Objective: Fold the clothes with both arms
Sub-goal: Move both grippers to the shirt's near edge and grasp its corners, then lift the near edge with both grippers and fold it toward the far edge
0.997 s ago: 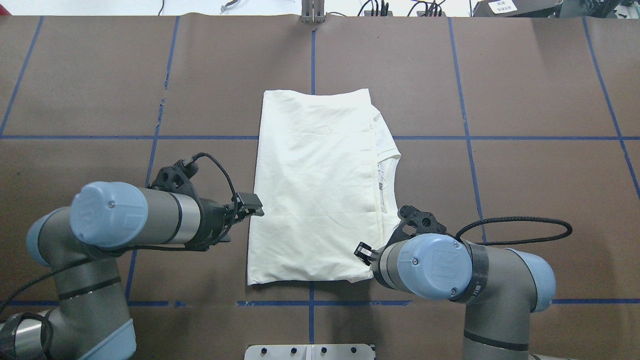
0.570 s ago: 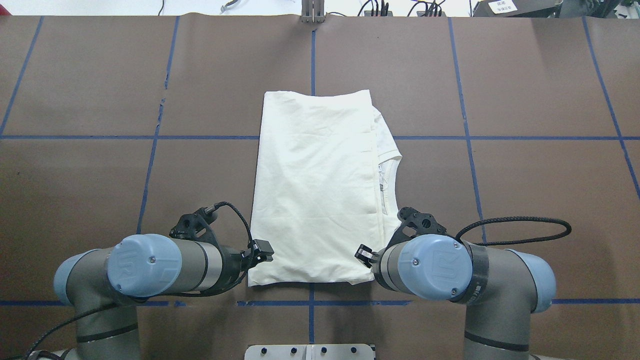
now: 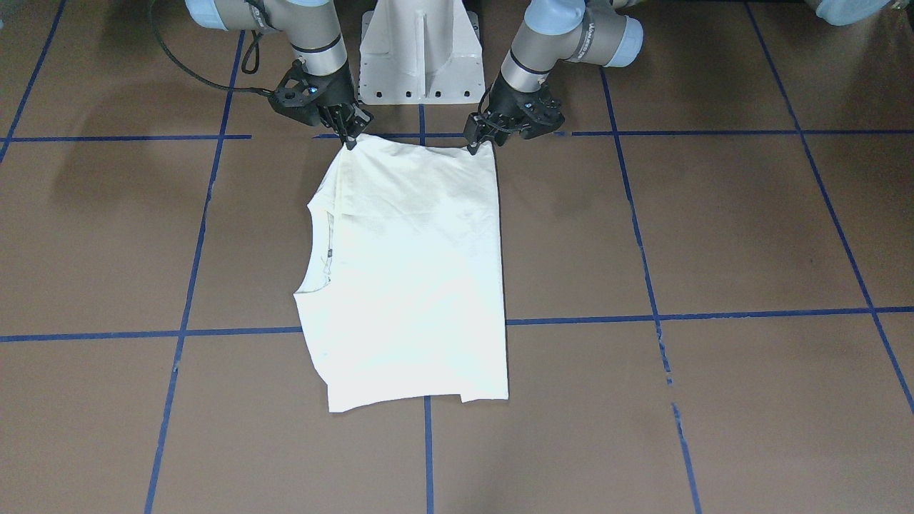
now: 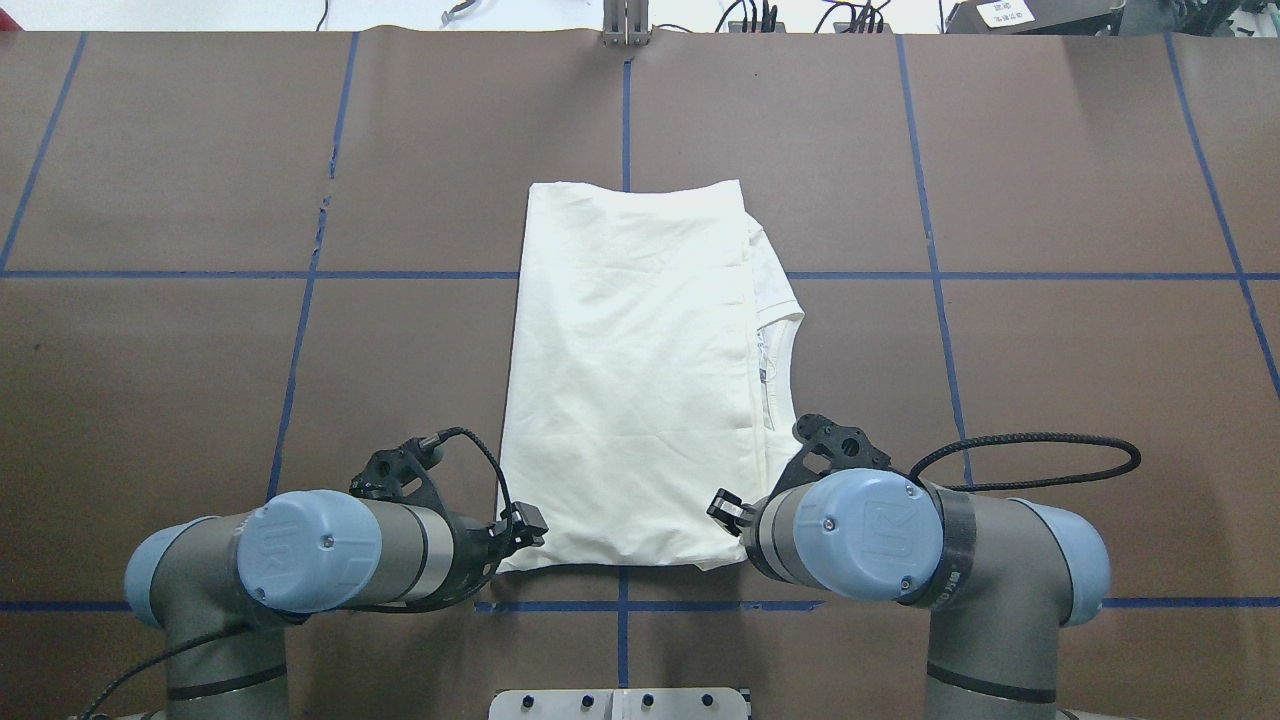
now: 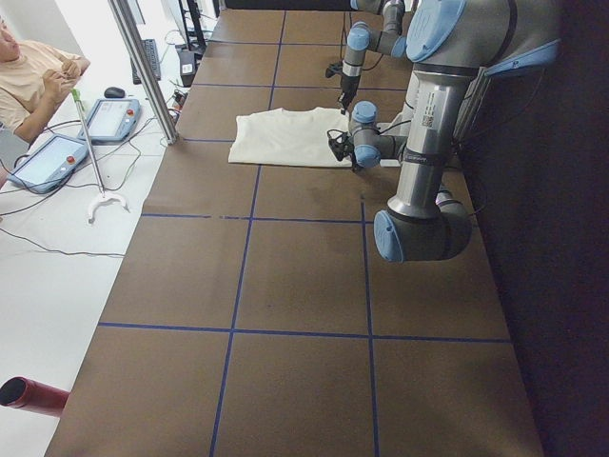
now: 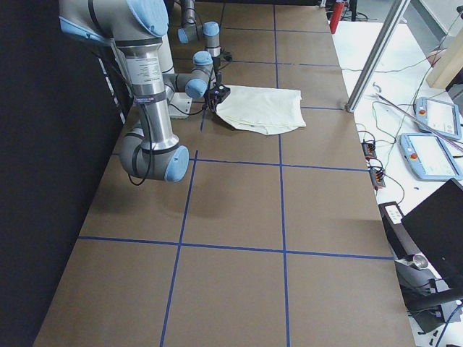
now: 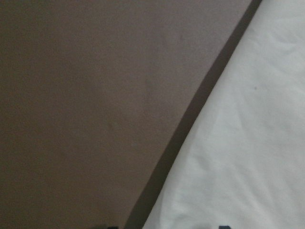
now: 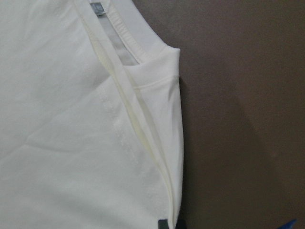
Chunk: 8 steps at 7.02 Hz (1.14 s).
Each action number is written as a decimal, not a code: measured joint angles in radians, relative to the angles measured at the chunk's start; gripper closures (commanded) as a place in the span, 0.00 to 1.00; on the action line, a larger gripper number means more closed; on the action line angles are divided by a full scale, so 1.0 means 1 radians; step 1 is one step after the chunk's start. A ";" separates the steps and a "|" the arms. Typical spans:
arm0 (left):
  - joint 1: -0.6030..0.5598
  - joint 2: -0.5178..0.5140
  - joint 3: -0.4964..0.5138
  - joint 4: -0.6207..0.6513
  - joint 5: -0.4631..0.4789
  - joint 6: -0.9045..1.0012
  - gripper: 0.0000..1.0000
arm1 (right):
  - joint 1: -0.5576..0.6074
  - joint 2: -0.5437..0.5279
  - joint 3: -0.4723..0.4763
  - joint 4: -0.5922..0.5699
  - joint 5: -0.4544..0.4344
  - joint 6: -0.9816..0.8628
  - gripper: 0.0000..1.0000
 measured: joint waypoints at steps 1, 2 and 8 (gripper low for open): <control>0.001 0.003 -0.002 0.000 0.003 -0.010 1.00 | 0.000 -0.002 0.000 0.000 0.000 0.000 1.00; 0.001 0.005 -0.004 0.000 0.013 -0.016 1.00 | 0.001 -0.006 0.000 0.000 0.000 0.000 1.00; 0.110 0.095 -0.258 0.009 0.079 -0.145 1.00 | -0.037 -0.040 0.087 0.000 -0.001 0.002 1.00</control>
